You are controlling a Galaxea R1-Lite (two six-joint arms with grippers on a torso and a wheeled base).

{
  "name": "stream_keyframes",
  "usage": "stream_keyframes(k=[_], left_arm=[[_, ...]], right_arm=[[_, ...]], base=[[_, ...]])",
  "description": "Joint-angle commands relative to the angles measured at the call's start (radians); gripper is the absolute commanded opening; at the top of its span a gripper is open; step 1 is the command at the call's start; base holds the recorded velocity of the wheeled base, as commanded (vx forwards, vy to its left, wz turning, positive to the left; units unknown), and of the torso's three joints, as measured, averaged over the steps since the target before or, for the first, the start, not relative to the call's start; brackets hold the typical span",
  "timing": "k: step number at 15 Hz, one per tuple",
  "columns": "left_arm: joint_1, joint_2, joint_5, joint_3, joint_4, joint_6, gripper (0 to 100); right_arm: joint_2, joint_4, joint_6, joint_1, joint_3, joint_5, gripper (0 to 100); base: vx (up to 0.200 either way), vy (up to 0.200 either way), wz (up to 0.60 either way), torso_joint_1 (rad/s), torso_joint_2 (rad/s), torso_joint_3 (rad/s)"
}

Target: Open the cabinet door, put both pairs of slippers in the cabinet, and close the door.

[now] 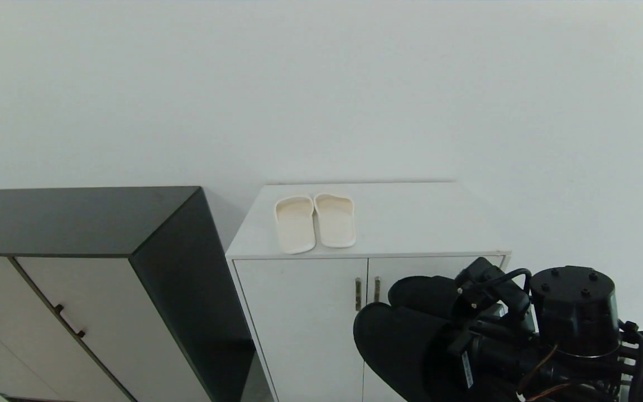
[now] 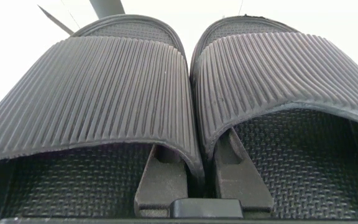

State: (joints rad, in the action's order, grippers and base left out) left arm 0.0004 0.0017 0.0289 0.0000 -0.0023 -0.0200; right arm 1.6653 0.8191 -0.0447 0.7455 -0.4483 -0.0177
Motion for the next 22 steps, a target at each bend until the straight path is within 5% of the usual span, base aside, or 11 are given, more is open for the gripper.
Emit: stream_keyframes(k=[1,15,17,20,21,22], left_arm=[[0.001,0.000,0.000,0.000,-0.001,0.002,100],[0.001,0.000,0.000,0.000,0.001,0.023,100],[0.007,0.057,0.032,-0.003,-0.001,0.063,100],[0.001,0.119,0.005,-0.018,-0.005,0.103,100],[0.001,0.184,0.002,-0.129,-0.008,0.071,100],[0.001,0.273,0.006,-0.233,-0.010,-0.011,100]], right_arm=[[0.004,0.000,0.000,0.002,0.017,0.004,0],[0.001,0.133,0.042,0.046,0.152,-0.004,0],[0.008,0.152,0.042,0.044,0.154,-0.004,0],[0.013,0.153,0.043,0.046,0.140,-0.005,0],[0.017,0.153,0.043,0.046,0.129,-0.004,0],[0.019,0.153,0.042,0.046,0.128,-0.004,0]], base=[[0.000,0.000,0.00,-0.178,0.39,0.232],[0.000,0.000,0.00,-0.214,0.52,0.301],[0.000,0.000,0.00,-0.178,0.50,0.317],[0.000,0.000,0.00,-0.162,0.49,0.325],[0.000,0.000,0.00,-0.159,0.49,0.325],[0.000,0.000,0.00,-0.134,0.48,0.320]])
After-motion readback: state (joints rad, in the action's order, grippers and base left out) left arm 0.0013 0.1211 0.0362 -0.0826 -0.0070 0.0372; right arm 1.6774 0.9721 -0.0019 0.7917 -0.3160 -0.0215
